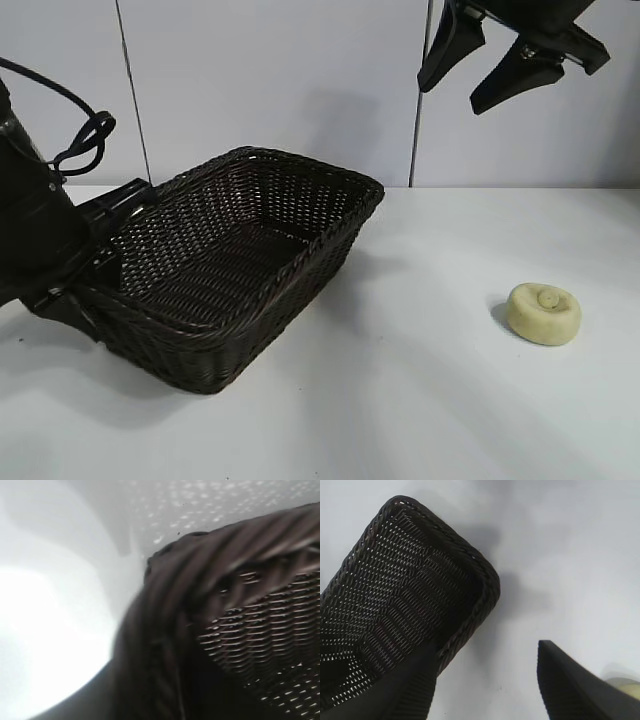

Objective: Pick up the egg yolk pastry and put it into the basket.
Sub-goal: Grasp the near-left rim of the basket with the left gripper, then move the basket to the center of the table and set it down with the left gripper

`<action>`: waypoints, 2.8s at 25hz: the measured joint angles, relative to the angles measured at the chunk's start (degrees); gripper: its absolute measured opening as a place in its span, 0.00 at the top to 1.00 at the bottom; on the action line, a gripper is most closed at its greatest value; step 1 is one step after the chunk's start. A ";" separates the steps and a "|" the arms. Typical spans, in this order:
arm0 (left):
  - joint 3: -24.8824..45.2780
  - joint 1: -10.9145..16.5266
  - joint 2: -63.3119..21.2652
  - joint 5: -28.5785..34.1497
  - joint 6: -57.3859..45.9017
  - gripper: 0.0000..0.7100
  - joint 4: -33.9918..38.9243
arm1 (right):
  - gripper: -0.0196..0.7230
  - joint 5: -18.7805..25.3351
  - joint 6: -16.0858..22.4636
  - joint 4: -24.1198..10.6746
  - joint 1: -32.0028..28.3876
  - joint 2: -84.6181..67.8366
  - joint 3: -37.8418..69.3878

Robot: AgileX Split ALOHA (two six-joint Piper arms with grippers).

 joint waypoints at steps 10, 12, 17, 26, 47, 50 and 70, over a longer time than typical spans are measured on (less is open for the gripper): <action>0.00 0.06 -0.49 0.99 0.45 0.85 -0.12 | 0.39 0.00 0.00 -0.05 0.00 0.00 0.00; 0.00 0.53 -1.61 1.75 0.93 0.86 -0.12 | 0.39 0.00 0.00 -0.05 0.00 0.00 0.00; 0.00 4.42 -4.26 5.37 9.62 0.86 -3.20 | 0.39 0.00 0.00 -0.05 0.00 0.00 0.00; -6.57 11.76 -4.15 14.43 32.44 0.86 -10.24 | 0.39 0.00 0.00 -0.05 0.00 0.00 0.00; -36.69 7.51 12.85 35.71 62.17 0.86 -9.63 | 0.39 1.42 0.00 -0.17 0.00 0.00 0.00; -38.22 6.74 14.69 36.07 62.30 0.86 -9.92 | 0.39 1.42 0.00 -0.17 0.00 0.00 0.00; -38.94 6.74 22.64 32.00 62.15 0.86 -10.32 | 0.39 1.42 0.00 -0.17 0.00 0.00 0.00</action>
